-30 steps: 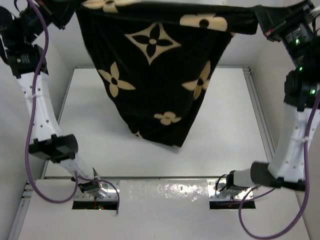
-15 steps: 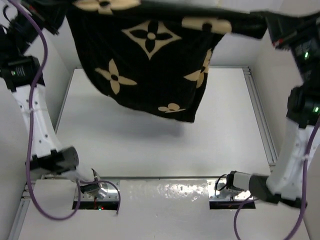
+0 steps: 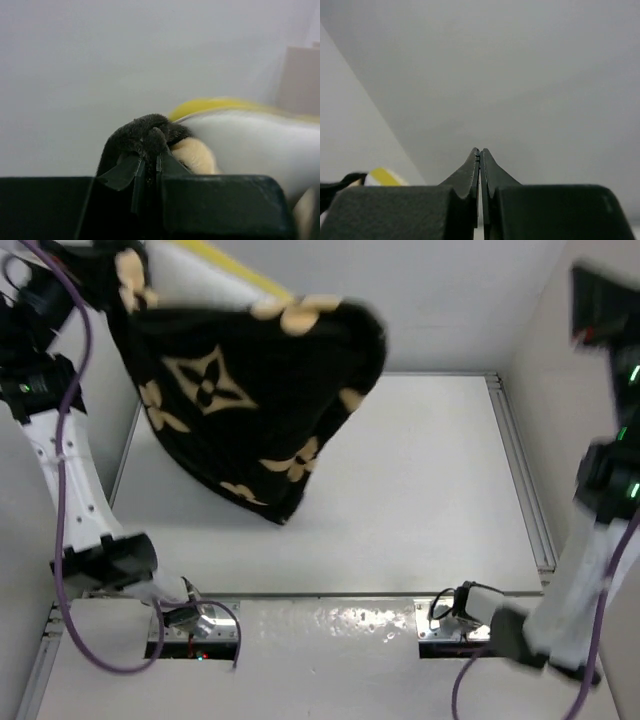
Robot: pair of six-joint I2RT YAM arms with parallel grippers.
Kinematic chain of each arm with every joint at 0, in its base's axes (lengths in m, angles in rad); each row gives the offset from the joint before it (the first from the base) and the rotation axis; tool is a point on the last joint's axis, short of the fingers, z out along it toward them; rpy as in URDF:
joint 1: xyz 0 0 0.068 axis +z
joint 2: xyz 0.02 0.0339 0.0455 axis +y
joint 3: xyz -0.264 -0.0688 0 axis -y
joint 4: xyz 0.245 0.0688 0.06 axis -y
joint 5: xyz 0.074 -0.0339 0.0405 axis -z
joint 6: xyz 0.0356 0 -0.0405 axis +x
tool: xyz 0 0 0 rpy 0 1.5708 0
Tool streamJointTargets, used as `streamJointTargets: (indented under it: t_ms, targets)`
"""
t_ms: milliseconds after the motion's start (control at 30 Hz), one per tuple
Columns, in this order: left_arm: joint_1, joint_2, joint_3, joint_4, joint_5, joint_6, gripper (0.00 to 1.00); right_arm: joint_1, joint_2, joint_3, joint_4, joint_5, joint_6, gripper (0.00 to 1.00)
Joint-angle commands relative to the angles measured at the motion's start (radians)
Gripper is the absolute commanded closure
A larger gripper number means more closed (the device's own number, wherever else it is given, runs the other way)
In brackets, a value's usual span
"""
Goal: Put the pillow into the pillowcase
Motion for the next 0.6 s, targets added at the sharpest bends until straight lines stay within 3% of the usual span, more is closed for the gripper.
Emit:
streamJointTargets:
  t_ms: [0, 67, 100, 167, 267, 300, 400, 433, 467, 533, 567]
  targets:
    - [-0.152, -0.174, -0.209, -0.015, -0.045, 0.174, 1.0, -0.005, -0.262, -0.528, 0.203, 0.006, 0.093, 1.0]
    - [-0.161, -0.069, -0.112, -0.157, -0.042, 0.198, 1.0, -0.003, -0.235, -0.57, 0.15, -0.026, 0.134, 1.0]
    - [-0.161, -0.036, 0.041, -0.239, -0.016, 0.196, 1.0, 0.005, -0.195, -0.55, 0.143, -0.09, 0.134, 1.0]
    - [-0.171, 0.01, 0.137, -0.263, 0.027, 0.167, 1.0, 0.041, -0.169, -0.494, 0.137, -0.166, 0.128, 1.0]
    - [-0.211, -0.095, 0.007, -0.129, 0.01, 0.138, 1.0, 0.203, -0.167, -0.605, 0.063, -0.237, 0.013, 0.92]
    - [-0.219, -0.149, -0.101, -0.099, -0.002, 0.13, 1.0, 0.228, -0.202, -0.666, 0.044, -0.219, -0.015, 0.8]
    - [-0.25, -0.159, -0.122, -0.116, 0.002, 0.122, 1.0, 0.354, -0.239, -0.912, 0.027, -0.145, -0.075, 0.58]
    - [-0.253, -0.145, -0.098, -0.122, 0.007, 0.112, 1.0, 0.389, -0.226, -0.961, 0.033, -0.113, -0.075, 0.4]
    - [-0.253, -0.137, -0.078, -0.134, 0.01, 0.11, 1.0, 0.429, -0.206, -1.007, 0.028, -0.093, -0.084, 0.32]
    - [-0.253, -0.127, -0.033, -0.165, 0.001, 0.121, 1.0, 0.561, -0.138, -1.044, 0.034, -0.038, -0.092, 0.03]
    - [-0.254, -0.131, -0.03, -0.174, -0.002, 0.125, 1.0, 0.642, -0.128, -1.07, 0.086, -0.012, -0.076, 0.01]
